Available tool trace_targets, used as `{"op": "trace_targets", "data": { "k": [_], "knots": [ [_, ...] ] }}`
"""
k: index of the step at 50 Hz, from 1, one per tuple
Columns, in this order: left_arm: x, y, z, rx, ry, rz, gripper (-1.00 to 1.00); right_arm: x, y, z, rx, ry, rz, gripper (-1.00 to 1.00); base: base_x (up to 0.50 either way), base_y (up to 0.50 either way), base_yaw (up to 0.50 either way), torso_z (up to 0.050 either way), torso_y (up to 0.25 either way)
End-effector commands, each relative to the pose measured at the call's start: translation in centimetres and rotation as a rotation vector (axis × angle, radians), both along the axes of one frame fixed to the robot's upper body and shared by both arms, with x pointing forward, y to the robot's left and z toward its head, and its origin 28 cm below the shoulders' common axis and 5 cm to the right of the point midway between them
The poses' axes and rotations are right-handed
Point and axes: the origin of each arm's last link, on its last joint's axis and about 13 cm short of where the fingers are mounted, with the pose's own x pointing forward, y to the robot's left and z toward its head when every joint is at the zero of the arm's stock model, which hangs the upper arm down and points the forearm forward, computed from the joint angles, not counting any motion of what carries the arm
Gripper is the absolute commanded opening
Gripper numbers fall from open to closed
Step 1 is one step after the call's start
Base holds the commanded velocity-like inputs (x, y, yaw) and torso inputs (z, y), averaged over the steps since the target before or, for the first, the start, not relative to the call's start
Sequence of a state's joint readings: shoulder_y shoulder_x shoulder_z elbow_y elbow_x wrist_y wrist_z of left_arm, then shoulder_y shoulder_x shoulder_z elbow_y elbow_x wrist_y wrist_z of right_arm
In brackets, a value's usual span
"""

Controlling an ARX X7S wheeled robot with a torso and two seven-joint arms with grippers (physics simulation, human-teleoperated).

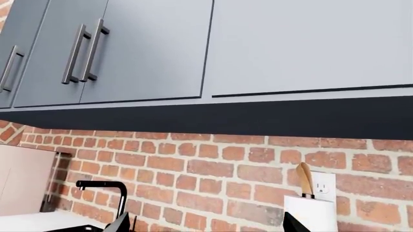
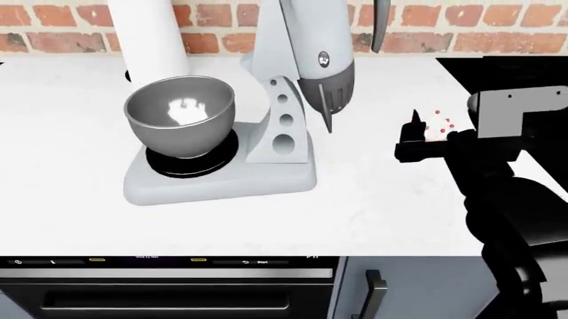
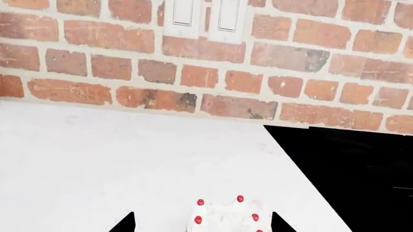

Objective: Place the cake in the stand mixer bowl.

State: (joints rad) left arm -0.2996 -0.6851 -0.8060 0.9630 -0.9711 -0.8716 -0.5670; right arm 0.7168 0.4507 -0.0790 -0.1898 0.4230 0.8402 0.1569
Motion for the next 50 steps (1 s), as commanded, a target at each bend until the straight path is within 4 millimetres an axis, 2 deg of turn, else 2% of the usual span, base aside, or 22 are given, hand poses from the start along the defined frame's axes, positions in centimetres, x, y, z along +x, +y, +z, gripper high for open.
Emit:
{"op": "trace_targets", "data": {
  "k": [1, 50],
  "knots": [
    [0.1, 0.0, -0.1, -0.003, 0.003, 0.000, 1.00, 0.7, -0.3, -1.0, 0.007, 0.029, 0.000, 1.00, 0.00, 0.00, 0.00, 0.000, 0.000],
    [0.2, 0.0, -0.3, -0.001, 0.010, 0.001, 1.00, 0.7, -0.1, -3.3, 0.052, 0.071, 0.009, 1.00, 0.00, 0.00, 0.00, 0.000, 0.000]
  ]
}}
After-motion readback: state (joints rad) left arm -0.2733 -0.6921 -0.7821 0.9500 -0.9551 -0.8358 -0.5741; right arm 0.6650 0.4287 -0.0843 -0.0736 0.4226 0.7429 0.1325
